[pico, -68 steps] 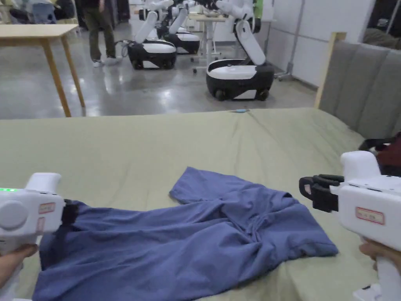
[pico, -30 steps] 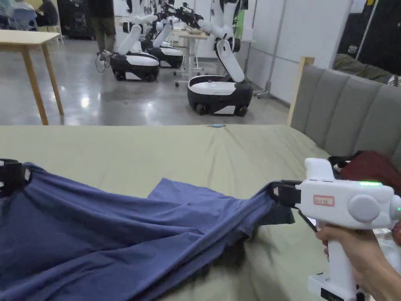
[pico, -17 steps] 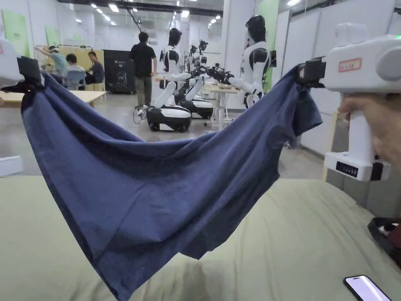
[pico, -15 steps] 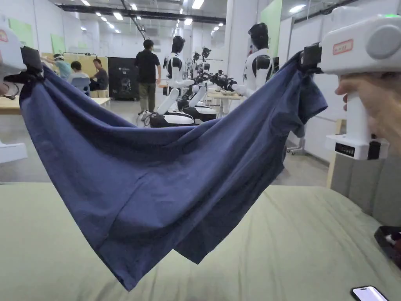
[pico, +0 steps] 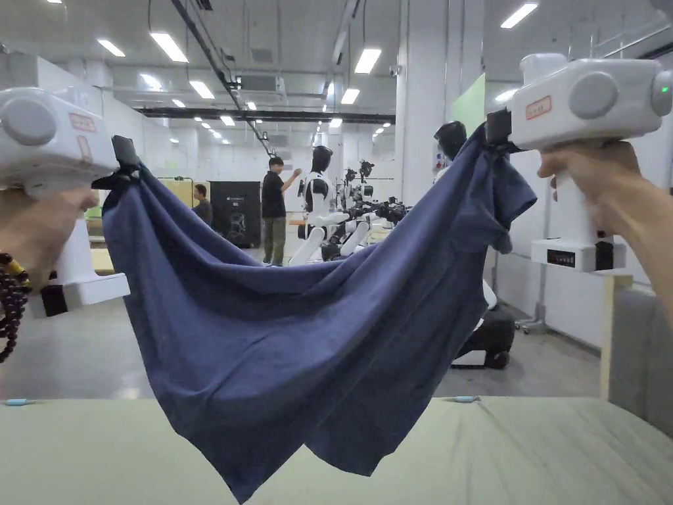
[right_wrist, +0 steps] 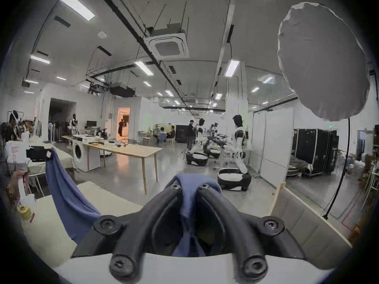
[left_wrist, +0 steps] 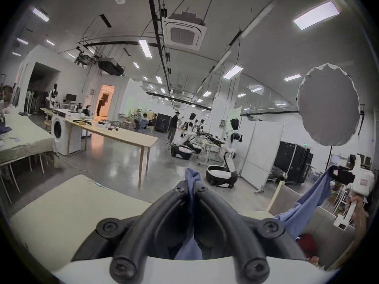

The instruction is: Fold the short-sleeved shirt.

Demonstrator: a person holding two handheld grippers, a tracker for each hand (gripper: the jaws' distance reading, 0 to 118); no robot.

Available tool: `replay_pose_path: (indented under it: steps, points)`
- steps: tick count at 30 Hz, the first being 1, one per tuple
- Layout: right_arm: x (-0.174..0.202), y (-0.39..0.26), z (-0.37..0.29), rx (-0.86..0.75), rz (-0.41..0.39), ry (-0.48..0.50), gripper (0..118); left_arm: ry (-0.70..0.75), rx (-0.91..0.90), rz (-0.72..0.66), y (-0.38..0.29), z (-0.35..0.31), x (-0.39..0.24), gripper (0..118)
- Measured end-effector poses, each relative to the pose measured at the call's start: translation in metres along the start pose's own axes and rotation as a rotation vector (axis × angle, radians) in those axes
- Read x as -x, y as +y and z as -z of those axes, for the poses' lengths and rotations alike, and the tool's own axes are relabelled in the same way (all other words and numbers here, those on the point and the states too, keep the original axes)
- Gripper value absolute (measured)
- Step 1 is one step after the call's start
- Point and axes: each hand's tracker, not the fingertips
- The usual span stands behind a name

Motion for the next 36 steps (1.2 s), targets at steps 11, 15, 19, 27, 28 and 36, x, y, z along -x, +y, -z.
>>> replay_pose_path:
  steps: [11,15,19,27,28,36]
  points:
    - [0.003,-0.136,0.029,0.159,0.006,0.06,9,-0.023,0.16,0.087,-0.128,0.029,0.015,0]
    - [0.007,-0.202,0.038,0.278,-0.018,0.039,9,-0.022,0.247,0.053,-0.188,0.038,0.03,0]
    - [0.005,-0.228,0.014,0.301,-0.053,0.051,9,-0.014,0.294,0.042,-0.213,0.017,0.041,0]
    - [0.003,-0.269,-0.141,0.292,0.055,0.115,9,-0.03,0.317,0.046,-0.252,-0.11,0.065,0]
    - [0.005,-0.278,-0.164,0.291,0.026,0.138,9,-0.043,0.317,0.044,-0.26,-0.131,0.068,0]
    - [0.011,-0.352,-0.32,0.375,0.043,0.197,9,-0.113,0.446,0.071,-0.336,-0.27,0.093,0]
